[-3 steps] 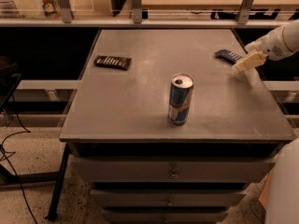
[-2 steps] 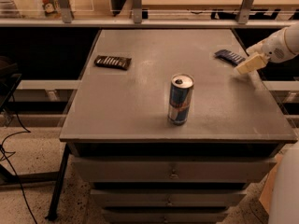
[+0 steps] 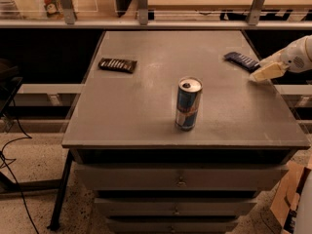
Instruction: Move rxbar blueberry near redbull can
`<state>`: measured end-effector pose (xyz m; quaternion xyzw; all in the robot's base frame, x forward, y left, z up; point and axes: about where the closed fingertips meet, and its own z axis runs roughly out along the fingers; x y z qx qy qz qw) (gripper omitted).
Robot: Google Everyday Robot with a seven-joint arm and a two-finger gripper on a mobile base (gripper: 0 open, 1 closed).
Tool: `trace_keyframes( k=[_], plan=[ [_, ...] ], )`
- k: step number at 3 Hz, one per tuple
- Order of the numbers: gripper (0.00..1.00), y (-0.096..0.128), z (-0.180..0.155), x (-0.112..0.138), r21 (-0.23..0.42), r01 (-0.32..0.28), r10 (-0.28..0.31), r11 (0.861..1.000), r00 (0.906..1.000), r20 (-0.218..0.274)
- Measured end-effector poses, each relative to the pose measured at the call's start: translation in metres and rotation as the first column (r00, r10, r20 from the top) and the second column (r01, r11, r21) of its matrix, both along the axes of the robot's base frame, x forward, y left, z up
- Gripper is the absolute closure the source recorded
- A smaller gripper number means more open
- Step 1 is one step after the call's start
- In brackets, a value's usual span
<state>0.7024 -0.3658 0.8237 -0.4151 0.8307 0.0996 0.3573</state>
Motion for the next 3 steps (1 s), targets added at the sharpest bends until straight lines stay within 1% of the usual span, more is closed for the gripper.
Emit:
trace_keyframes(
  k=[1,2,3],
  plan=[
    [0.73,-0.0017,-0.0066,-0.0039,0.013,0.009,-0.009,1.000,0.9999,-0.012],
    [0.80,-0.0017,-0.0046,-0.0039,0.013,0.009,-0.009,1.000,0.9999,-0.012],
    [0.64,-0.0017,-0.0045,-0.0039,0.013,0.009,-0.009,1.000,0.9999,-0.012]
  ],
)
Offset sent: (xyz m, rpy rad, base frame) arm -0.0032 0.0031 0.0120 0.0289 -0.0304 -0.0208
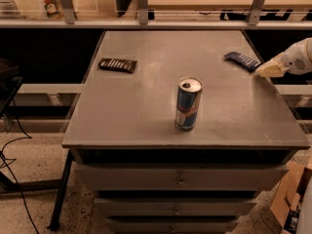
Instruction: Move rxbar blueberry near redbull can
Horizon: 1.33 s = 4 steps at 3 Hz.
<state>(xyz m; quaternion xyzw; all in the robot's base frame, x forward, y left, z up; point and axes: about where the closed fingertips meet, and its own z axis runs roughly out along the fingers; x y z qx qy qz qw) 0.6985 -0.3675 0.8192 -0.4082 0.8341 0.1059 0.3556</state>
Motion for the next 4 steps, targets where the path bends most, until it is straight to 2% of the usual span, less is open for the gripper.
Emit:
trace_keyframes(
  k=[1,2,3,4],
  plan=[
    [0.54,-0.001,0.031,0.005,-0.007,0.007,-0.007,1.000,0.9978,0.065],
    [0.38,0.003,0.051,0.011,-0.010,0.006,-0.005,1.000,0.9942,0.107],
    [0.30,0.006,0.056,0.016,-0.020,0.004,-0.002,1.000,0.9935,0.114],
    [0.30,0.008,0.057,0.020,-0.039,0.002,0.002,0.999,0.9943,0.107]
  ],
)
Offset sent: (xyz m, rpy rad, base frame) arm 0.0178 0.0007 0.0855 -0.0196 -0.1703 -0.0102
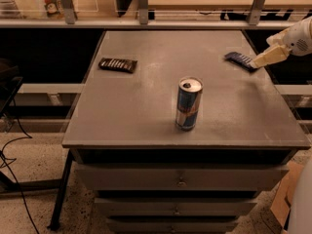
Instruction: Move rxbar blueberry near redbull can
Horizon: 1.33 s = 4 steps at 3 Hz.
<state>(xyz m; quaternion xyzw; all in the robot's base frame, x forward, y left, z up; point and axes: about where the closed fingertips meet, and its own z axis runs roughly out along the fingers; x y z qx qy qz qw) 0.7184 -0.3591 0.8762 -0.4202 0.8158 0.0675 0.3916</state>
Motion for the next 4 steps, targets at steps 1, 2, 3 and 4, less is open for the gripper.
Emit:
trace_keyframes(
  k=[1,2,3,4],
  plan=[
    [0.31,0.000,-0.006,0.000,-0.013,-0.002,0.002,1.000,0.9998,-0.021],
    [0.30,0.002,-0.014,0.003,-0.018,-0.004,0.003,1.000,0.9990,-0.045],
    [0.30,0.003,-0.023,0.004,-0.020,-0.007,0.005,1.000,0.9979,-0.065],
    [0.30,0.008,-0.031,0.011,-0.023,-0.008,0.006,1.000,0.9966,-0.082]
  ],
)
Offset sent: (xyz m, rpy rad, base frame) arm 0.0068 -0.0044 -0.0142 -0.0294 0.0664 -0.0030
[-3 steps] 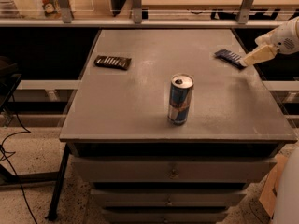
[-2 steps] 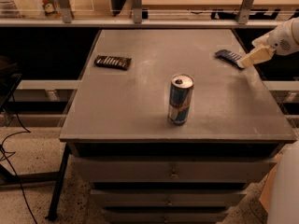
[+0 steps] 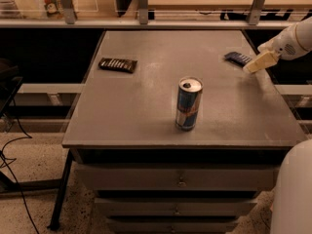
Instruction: Move rxbar blueberry near redbull can
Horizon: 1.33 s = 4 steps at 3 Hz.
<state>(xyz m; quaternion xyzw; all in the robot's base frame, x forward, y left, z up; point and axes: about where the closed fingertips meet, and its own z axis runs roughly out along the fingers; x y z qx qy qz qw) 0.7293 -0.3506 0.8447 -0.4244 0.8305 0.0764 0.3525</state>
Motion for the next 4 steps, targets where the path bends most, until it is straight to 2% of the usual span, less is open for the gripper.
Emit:
trace_keyframes(
  k=[2,3,4],
  plan=[
    [0.32,0.010,-0.012,0.017,0.003,0.006,-0.006,1.000,0.9998,-0.020],
    [0.50,0.014,-0.019,0.025,0.005,0.017,-0.017,1.000,0.9994,-0.031],
    [0.73,0.010,-0.025,0.026,0.007,0.032,-0.032,0.999,0.9986,-0.043]
  ],
)
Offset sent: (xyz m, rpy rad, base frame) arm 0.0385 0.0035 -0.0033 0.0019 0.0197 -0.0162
